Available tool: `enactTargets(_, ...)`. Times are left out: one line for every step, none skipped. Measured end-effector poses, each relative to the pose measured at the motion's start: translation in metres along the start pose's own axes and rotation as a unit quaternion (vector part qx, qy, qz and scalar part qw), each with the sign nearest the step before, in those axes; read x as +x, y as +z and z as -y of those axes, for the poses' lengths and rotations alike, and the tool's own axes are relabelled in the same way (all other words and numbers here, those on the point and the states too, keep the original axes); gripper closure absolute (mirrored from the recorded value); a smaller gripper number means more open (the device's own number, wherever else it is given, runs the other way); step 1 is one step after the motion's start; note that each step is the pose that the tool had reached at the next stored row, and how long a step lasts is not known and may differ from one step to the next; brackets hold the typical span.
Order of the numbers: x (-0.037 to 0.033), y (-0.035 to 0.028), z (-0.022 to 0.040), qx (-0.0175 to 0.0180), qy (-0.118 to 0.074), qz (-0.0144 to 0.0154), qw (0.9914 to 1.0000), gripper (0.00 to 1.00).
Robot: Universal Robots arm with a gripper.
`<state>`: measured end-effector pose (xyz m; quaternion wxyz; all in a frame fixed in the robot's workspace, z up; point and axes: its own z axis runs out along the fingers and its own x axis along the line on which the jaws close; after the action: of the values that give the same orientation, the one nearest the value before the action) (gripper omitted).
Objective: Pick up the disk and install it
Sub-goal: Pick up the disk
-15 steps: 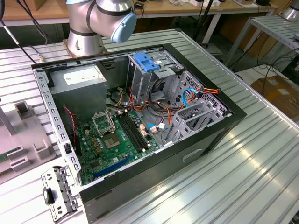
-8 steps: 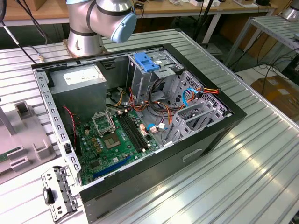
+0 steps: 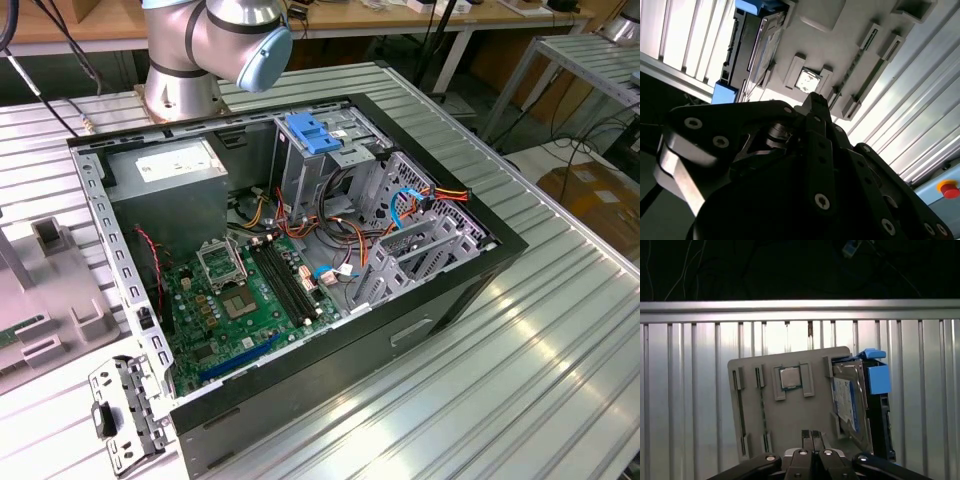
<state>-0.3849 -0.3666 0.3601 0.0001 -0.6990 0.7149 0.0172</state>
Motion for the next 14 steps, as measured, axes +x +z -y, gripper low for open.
enactTargets(0.0000, 0.0000, 0.0000, -0.0001, -0.003, -0.0001, 1.00000, 0.89)
enactTargets(0.0000, 0.0000, 0.0000, -0.0001, -0.005, -0.0001, 0.99999, 0.89)
enactTargets(0.0000, 0.0000, 0.0000, -0.0002, -0.008, -0.0002, 0.99997, 0.89)
enactTargets(0.0000, 0.0000, 0.0000, -0.0003, -0.011, -0.0003, 0.99994, 0.89)
enactTargets(0.0000, 0.0000, 0.0000, -0.0003, -0.014, -0.0004, 0.99990, 0.89)
enactTargets(0.0000, 0.0000, 0.0000, -0.0004, -0.017, -0.0004, 0.99986, 0.89)
enactTargets(0.0000, 0.0000, 0.0000, -0.0005, -0.020, -0.0005, 0.99981, 0.89)
enactTargets(0.0000, 0.0000, 0.0000, -0.0006, -0.023, -0.0006, 0.99973, 0.89)
enactTargets(0.0000, 0.0000, 0.0000, -0.0006, -0.026, -0.0006, 0.99967, 0.89)
enactTargets(0.0000, 0.0000, 0.0000, -0.0007, -0.030, -0.0007, 0.99955, 0.89)
enactTargets(0.0000, 0.0000, 0.0000, -0.0008, -0.033, -0.0008, 0.99946, 0.89)
enactTargets(0.0000, 0.0000, 0.0000, -0.0009, -0.037, -0.0009, 0.99932, 0.89)
enactTargets(0.0000, 0.0000, 0.0000, -0.0011, -0.044, -0.0011, 0.99905, 0.89)
enactTargets(0.0000, 0.0000, 0.0000, -0.0011, -0.046, -0.0011, 0.99893, 0.89)
